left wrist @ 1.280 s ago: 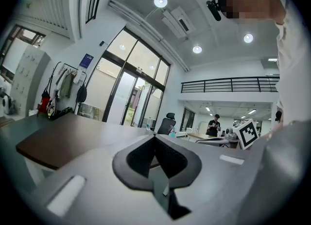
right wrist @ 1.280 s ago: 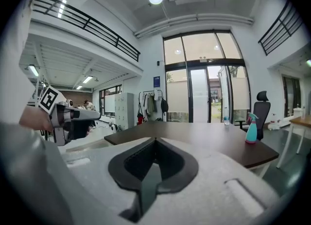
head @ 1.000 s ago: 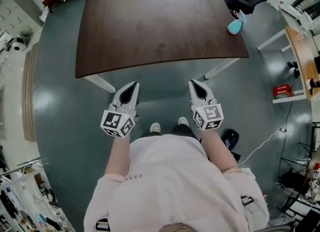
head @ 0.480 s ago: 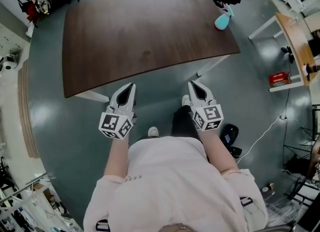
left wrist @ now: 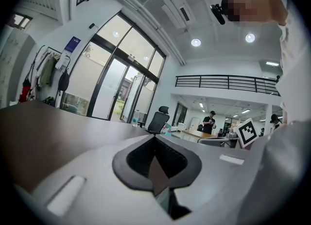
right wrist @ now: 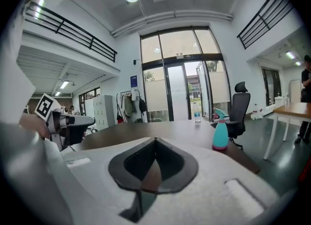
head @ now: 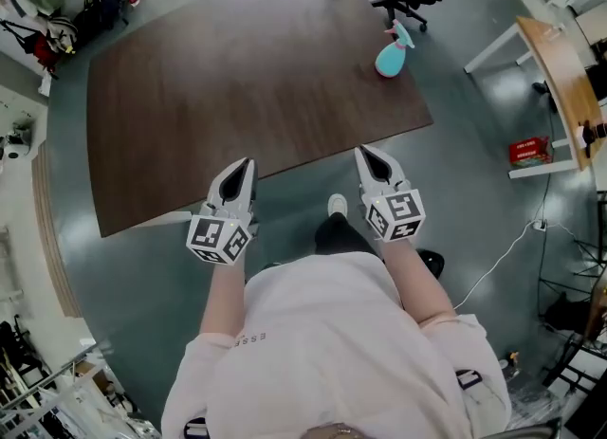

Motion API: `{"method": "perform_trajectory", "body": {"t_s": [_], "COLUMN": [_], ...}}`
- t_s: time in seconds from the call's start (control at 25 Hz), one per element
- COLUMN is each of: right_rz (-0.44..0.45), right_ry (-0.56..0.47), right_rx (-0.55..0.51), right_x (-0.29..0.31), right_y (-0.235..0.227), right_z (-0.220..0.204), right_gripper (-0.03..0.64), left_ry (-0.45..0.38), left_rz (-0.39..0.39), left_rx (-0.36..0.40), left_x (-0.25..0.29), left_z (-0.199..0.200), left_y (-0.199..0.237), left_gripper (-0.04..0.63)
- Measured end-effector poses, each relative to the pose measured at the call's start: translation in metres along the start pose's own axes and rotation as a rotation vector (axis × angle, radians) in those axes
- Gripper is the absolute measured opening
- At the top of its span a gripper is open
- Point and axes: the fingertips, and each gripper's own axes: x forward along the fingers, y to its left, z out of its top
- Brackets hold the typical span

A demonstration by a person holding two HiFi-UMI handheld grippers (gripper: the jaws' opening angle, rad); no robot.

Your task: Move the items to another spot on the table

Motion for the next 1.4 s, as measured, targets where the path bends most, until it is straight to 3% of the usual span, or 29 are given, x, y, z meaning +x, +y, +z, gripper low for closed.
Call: {"method": "perform_trajectory", "body": {"t_s": [0.44, 0.84, 1.04, 1.2, 1.4], "right_rz": [0.052, 0.04, 0.028, 0.034, 0.036], "right_ry": [0.011, 0.057, 0.063, 0.005, 0.044], "right_rx": [0.007, -0.006, -0.021, -0.021, -0.012], "right_x": [0.045, 0.073, 0.098, 0.118, 0.148], "right_y": [-0.157, -0.226, -0.242, -0.259, -0.268], "right_z": [0.035, 0.036, 0.037, 0.051, 0.04], "right_gripper": [-0.009, -0.009, 0.132, 0.188, 0.25], "left_ry": [0.014, 0.055, 0.067, 0.021, 0.034], "left_rz": [-0.017, -0.076, -0.095, -0.11, -0.112], "left_rx": [0.0, -0.015, -0.029, -0.031, -0.051], "left_x": [0.177, 0.263, 0.296, 0.326, 0.347], "left_z": [0.003, 0.005, 0.002, 0.017, 0.014], "left_y": [-0.044, -0.062, -0.053, -0.05, -0.035], "left_gripper": [0.008, 0.008, 0.008, 0.008, 0.008]}}
